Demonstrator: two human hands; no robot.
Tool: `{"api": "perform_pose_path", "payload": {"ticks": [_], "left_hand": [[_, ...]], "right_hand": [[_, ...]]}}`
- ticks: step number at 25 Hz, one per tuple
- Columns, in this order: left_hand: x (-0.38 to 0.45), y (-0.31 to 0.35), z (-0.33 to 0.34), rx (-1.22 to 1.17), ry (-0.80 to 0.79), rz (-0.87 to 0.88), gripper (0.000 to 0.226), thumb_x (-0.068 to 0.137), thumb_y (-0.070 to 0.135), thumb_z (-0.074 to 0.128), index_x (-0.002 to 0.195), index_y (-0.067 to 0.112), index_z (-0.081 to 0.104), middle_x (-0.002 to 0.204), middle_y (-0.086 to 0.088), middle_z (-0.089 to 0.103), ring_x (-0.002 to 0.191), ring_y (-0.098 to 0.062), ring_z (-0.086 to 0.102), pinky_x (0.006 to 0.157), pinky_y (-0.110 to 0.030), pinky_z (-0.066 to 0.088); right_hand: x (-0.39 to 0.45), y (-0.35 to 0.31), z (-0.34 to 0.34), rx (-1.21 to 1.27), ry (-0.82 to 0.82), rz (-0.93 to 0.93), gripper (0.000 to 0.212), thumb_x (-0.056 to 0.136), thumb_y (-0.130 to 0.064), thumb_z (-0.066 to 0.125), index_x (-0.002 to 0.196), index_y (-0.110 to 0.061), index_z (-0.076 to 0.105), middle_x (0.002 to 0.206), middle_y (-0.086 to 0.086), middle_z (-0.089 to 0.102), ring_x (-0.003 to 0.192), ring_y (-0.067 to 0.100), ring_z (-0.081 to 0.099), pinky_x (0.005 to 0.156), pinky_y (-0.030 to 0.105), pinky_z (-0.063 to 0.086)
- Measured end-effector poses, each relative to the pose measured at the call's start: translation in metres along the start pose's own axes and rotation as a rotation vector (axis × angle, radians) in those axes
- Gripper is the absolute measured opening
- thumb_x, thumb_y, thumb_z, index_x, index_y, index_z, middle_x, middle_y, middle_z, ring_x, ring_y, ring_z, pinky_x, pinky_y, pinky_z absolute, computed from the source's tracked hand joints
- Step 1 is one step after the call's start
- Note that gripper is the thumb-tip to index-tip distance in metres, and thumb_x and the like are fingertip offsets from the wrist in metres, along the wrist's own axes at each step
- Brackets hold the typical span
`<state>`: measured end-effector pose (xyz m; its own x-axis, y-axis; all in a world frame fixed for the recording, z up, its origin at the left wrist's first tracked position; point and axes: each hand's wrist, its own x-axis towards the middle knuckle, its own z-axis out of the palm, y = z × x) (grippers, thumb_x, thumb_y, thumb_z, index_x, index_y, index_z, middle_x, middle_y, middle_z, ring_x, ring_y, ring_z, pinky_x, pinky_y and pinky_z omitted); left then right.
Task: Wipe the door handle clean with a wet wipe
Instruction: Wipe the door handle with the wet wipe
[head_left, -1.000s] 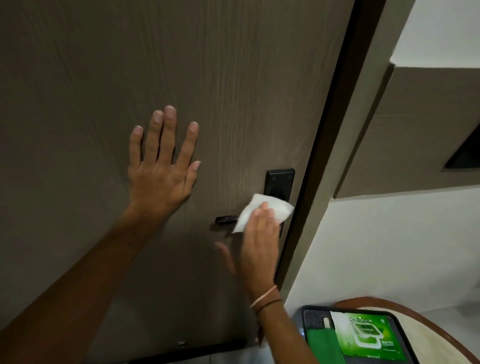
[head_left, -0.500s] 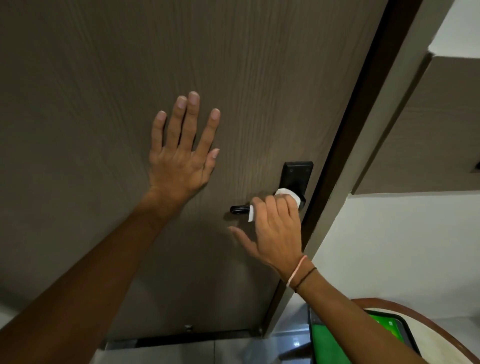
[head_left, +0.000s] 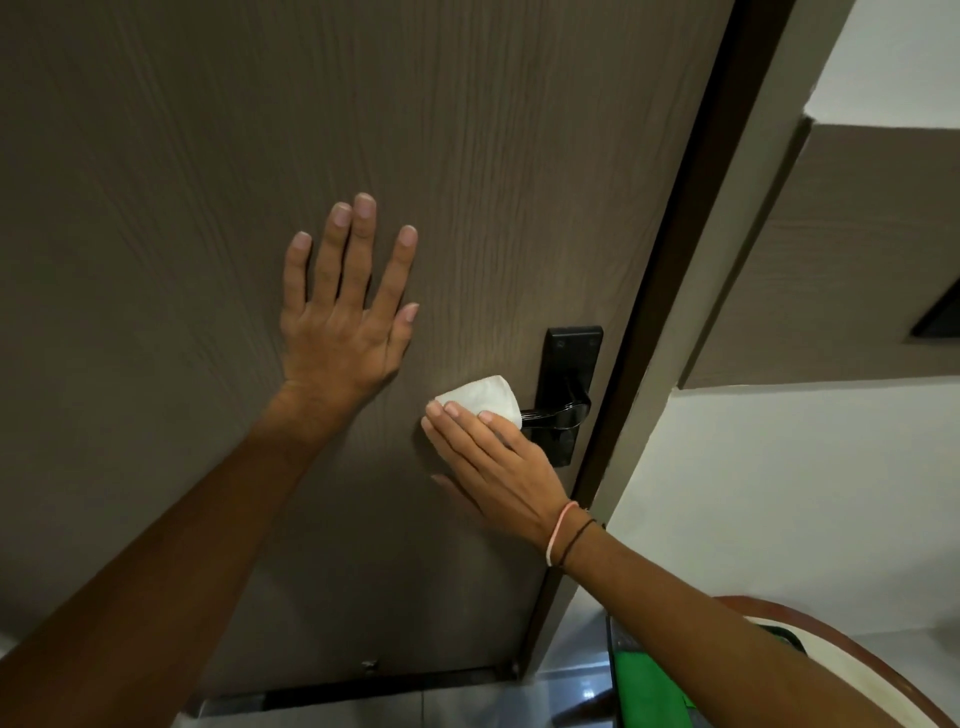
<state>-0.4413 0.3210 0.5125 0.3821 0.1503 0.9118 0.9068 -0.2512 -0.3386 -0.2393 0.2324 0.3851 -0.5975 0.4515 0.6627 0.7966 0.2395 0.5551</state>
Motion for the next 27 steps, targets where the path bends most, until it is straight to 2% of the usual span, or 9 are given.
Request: {"api": "perform_pose_path", "payload": {"ticks": [2,7,12,14,17,19,21,23,27], "left_hand": [[-0.001,0.001,0.0,0.003,0.012,-0.009,0.068,0.109,0.042,0.035,0.166,0.019,0.007,0.164,-0.022,0.021,0.16,-0.024,-0.017,0.131,-0.046,-0.006],[0.0,0.001,0.002,-0.006,0.039,-0.005,0.068,0.108,0.041,0.035,0.166,0.019,0.006,0.163,-0.022,0.022,0.16,-0.024,-0.015,0.131,-0.047,-0.003],[-0.001,0.001,0.006,0.003,0.057,0.002,0.067,0.108,0.042,0.032,0.166,0.019,0.007,0.163,-0.022,0.022,0.161,-0.025,-0.013,0.131,-0.048,-0.001],[-0.001,0.001,0.006,0.013,0.054,0.004,0.066,0.109,0.042,0.03,0.166,0.019,0.007,0.163,-0.022,0.022,0.161,-0.025,-0.013,0.131,-0.048,-0.001],[0.0,0.002,0.005,-0.008,0.043,0.004,0.066,0.109,0.042,0.029,0.166,0.02,0.005,0.163,-0.022,0.022,0.161,-0.024,-0.014,0.131,-0.048,-0.002],[-0.001,0.002,0.004,-0.012,0.034,-0.008,0.066,0.109,0.042,0.029,0.166,0.02,0.004,0.163,-0.022,0.021,0.16,-0.024,-0.014,0.131,-0.047,-0.003],[-0.001,0.001,0.003,-0.01,0.024,-0.008,0.067,0.109,0.042,0.032,0.166,0.02,0.005,0.164,-0.022,0.021,0.16,-0.024,-0.015,0.131,-0.047,-0.005],[-0.001,0.001,0.002,-0.004,0.029,-0.001,0.068,0.108,0.042,0.034,0.166,0.019,0.006,0.163,-0.023,0.022,0.16,-0.024,-0.015,0.131,-0.047,-0.004],[-0.002,0.0,0.002,0.007,0.032,-0.001,0.068,0.108,0.042,0.036,0.166,0.018,0.008,0.162,-0.024,0.026,0.16,-0.024,-0.015,0.131,-0.047,-0.004]], "right_hand": [[-0.016,0.01,0.001,0.026,-0.009,-0.015,0.082,0.104,-0.047,0.042,0.163,-0.006,0.002,0.172,0.015,-0.008,0.16,0.028,-0.01,0.13,0.041,-0.007],[-0.067,0.05,-0.005,-0.034,-0.024,0.107,0.097,0.097,-0.055,0.051,0.161,-0.001,0.002,0.16,0.018,0.03,0.158,0.035,0.009,0.131,0.045,-0.002],[-0.071,0.056,-0.012,0.102,-0.025,0.239,0.098,0.097,-0.066,0.042,0.162,-0.003,0.004,0.169,0.018,0.006,0.16,0.032,0.002,0.131,0.044,0.002],[-0.053,0.044,-0.017,0.15,-0.03,0.251,0.099,0.095,-0.068,0.043,0.163,-0.005,0.01,0.171,0.016,0.013,0.16,0.031,0.008,0.131,0.044,0.003],[-0.015,0.024,-0.021,0.176,-0.053,0.321,0.081,0.094,-0.069,0.045,0.148,-0.009,0.04,0.142,0.014,0.05,0.139,0.031,0.038,0.127,0.04,0.01],[0.01,0.009,-0.023,0.193,-0.08,0.329,0.074,0.092,-0.07,0.046,0.136,-0.011,0.049,0.127,0.011,0.056,0.12,0.027,0.045,0.116,0.042,0.024],[0.025,-0.007,-0.023,0.211,-0.074,0.268,0.079,0.093,-0.069,0.045,0.142,-0.008,0.045,0.131,0.012,0.051,0.121,0.027,0.045,0.109,0.043,0.031],[0.031,-0.019,-0.019,0.17,-0.041,0.194,0.084,0.097,-0.066,0.042,0.153,-0.003,0.035,0.144,0.013,0.045,0.133,0.028,0.044,0.116,0.044,0.028],[0.02,-0.022,-0.013,0.023,-0.02,0.101,0.09,0.101,-0.059,0.039,0.161,0.0,0.006,0.162,0.012,0.029,0.154,0.029,0.017,0.129,0.042,0.0]]}}
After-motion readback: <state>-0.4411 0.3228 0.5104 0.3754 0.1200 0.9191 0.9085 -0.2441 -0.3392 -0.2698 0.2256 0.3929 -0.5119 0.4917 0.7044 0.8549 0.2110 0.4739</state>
